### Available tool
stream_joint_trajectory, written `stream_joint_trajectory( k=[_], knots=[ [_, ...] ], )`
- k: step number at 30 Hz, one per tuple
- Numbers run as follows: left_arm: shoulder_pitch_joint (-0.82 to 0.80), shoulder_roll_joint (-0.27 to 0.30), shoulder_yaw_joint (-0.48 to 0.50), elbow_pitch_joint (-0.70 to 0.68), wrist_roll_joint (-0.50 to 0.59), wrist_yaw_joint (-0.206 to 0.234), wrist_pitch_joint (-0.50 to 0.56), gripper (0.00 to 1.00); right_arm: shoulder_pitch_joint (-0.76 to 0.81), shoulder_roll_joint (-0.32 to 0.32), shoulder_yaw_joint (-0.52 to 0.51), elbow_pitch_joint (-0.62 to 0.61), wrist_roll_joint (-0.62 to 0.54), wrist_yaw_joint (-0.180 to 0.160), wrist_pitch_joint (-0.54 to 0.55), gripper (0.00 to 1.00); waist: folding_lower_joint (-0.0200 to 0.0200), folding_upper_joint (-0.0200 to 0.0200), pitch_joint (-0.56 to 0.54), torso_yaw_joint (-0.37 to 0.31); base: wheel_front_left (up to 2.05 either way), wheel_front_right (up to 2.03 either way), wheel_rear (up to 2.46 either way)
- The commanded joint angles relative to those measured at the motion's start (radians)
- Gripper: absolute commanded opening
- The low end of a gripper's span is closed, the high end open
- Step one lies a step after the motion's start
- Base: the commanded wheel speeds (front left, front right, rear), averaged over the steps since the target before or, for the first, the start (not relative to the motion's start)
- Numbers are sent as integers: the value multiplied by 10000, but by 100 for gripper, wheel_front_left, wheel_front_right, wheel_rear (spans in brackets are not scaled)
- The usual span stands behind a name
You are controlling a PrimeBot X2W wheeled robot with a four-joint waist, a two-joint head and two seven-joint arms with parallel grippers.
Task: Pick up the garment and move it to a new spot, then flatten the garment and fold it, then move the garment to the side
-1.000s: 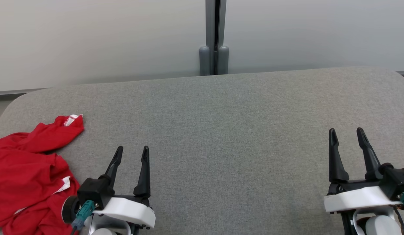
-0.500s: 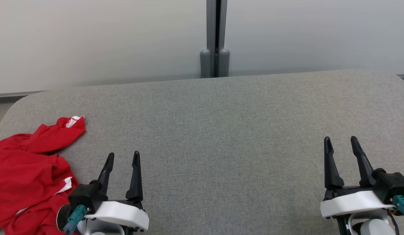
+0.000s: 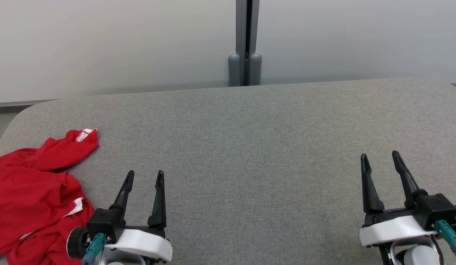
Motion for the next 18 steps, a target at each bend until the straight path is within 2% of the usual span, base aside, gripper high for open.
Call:
stream_joint_trajectory(
  k=[1, 10, 18],
  knots=[
    [-56, 37, 20, -26, 63, 53, -21, 100, -78, -43, -30, 17, -49, 2, -63, 100, 0, 0, 0, 5, 0, 0, 0],
    [-114, 37, -29, 24, 22, 38, -21, 100, -46, -40, -82, 7, 35, 4, -63, 100, 0, 0, 4, 144, 0, 0, 0],
    [-123, 35, 55, 39, 102, 23, -19, 100, 131, -37, 214, -43, 196, 4, -61, 100, 0, 0, -29, 883, 0, 0, 0]
  ],
)
